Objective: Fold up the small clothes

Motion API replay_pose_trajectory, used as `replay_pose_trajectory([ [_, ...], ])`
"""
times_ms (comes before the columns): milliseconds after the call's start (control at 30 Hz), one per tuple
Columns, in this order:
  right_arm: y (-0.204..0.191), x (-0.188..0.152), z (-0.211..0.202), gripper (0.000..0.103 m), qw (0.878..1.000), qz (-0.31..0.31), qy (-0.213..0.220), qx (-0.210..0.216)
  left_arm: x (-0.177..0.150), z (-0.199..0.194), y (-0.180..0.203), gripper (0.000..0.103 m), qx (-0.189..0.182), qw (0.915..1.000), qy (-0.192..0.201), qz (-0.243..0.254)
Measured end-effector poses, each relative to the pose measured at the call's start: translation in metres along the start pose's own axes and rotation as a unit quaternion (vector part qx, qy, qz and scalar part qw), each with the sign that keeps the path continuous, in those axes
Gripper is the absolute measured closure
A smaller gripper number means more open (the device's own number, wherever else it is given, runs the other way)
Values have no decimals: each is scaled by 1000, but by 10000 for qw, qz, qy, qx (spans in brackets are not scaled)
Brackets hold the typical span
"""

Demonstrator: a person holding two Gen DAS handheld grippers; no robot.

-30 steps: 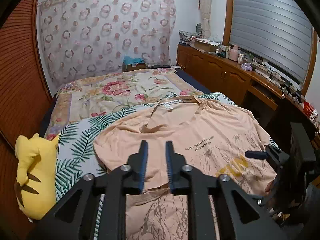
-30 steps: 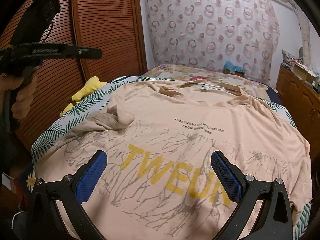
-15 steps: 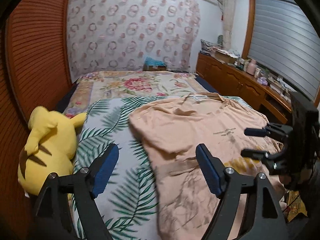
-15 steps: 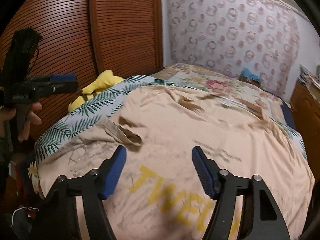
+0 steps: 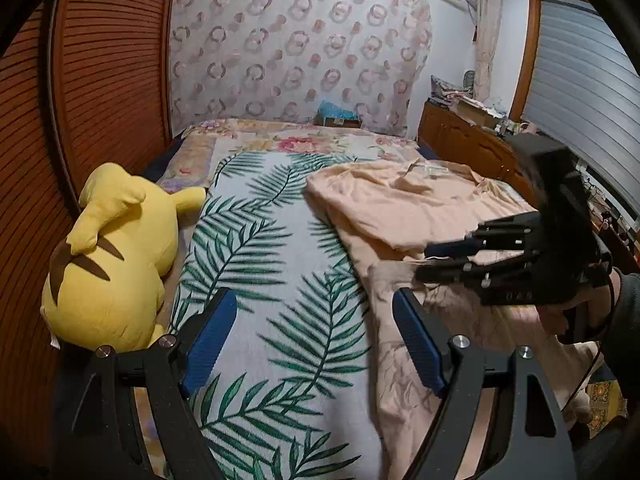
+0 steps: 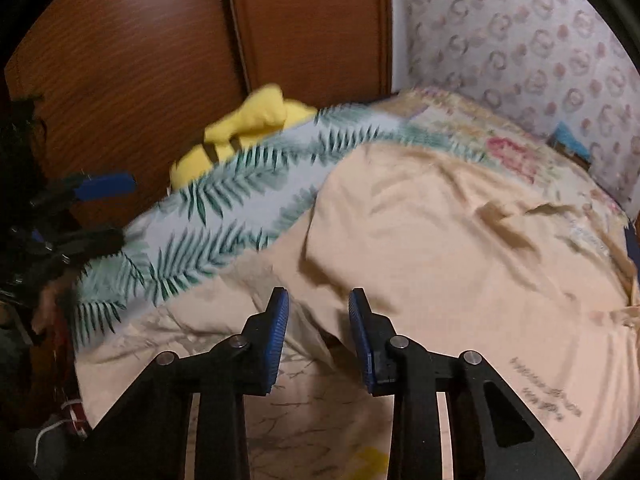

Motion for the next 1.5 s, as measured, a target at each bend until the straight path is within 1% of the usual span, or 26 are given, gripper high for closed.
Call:
replay_pose_trajectory([
  [67, -3, -1, 4, 71, 9999, -70, 16, -84, -3, 0, -1, 22, -36, 10000, -6, -20],
  [167, 0, -1, 4, 71, 10000, 27, 51, -24, -5, -1, -1, 22, -34, 10000, 23, -4],
  [233, -2, 1, 4, 71, 10000, 20, 64, -57, -6, -3, 0, 22, -52, 10000, 48, -19],
  [267, -4, 2, 3, 71, 10000, 36, 86, -3, -6, -3, 0, 22, -61, 10000, 54, -20],
  [333, -3, 4, -2, 71, 9995, 79, 185, 250, -8, -4, 1, 22, -67, 10000, 63, -15],
  [433, 4, 8, -12, 71, 9972, 274, 429, 541, -9, -7, 2, 22, -73, 9999, 85, 3],
  [467, 7, 8, -13, 71, 9969, 356, 471, 518, -9, -8, 2, 22, -75, 9999, 92, 9],
  [533, 13, 10, -12, 71, 9972, 428, 412, 451, -9, -8, 3, 22, -70, 9999, 103, 19],
  [567, 13, 12, -8, 74, 9973, 408, 344, 507, -9, -8, 3, 22, -72, 9999, 106, 17],
  [600, 11, 14, -5, 80, 9975, 365, 285, 526, -9, -7, 3, 22, -73, 9999, 100, 13],
  [700, 7, 23, 7, 80, 9989, 284, 153, 332, -10, -7, 4, 22, -78, 9999, 86, 26],
  [800, -3, 32, 9, 80, 9996, 124, 249, -32, -10, -5, 5, 22, -86, 9999, 64, 46],
  [833, -5, 33, 10, 78, 9995, 85, 269, -137, -11, -5, 6, 22, -93, 9999, 57, 51],
  [867, -7, 34, 8, 77, 9994, 49, 294, -166, -11, -5, 6, 22, -98, 9999, 52, 54],
  [933, -13, 35, 8, 73, 9993, -69, 315, -202, -12, -5, 6, 22, -106, 9999, 41, 62],
  [1133, -20, 45, 29, 72, 9979, -286, -45, -578, -14, -1, 7, 22, -122, 9999, -16, 65],
  [1167, -20, 47, 31, 75, 9977, -293, -102, -605, -14, 0, 8, 22, -122, 9999, -27, 67],
  [1200, -19, 48, 32, 90, 9976, -331, -129, -592, -14, 0, 8, 22, -125, 9999, -32, 69],
  [1233, -17, 49, 31, 97, 9975, -336, -113, -615, -14, 0, 8, 22, -131, 9999, -40, 72],
  [1333, -1, 51, 17, 99, 9980, -77, 118, -616, -14, 0, 10, 22, -135, 9999, -50, 86],
  [1400, 11, 52, 10, 100, 9964, 165, 248, -794, -14, 0, 10, 22, -138, 9999, -51, 84],
  [1500, 31, 51, 9, 100, 9917, 571, 301, -1113, -13, 0, 11, 22, -157, 9998, -46, 65],
])
Point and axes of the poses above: each gripper's, at about its wrist camera, not at the fingertips, and z roughly the way its jaws point, y to its right, x to its top, the point moved 2 cm from there along z, roughly the way its jaws point, and after that the axes turned 15 degrees about -y, right-handed, at the moved point
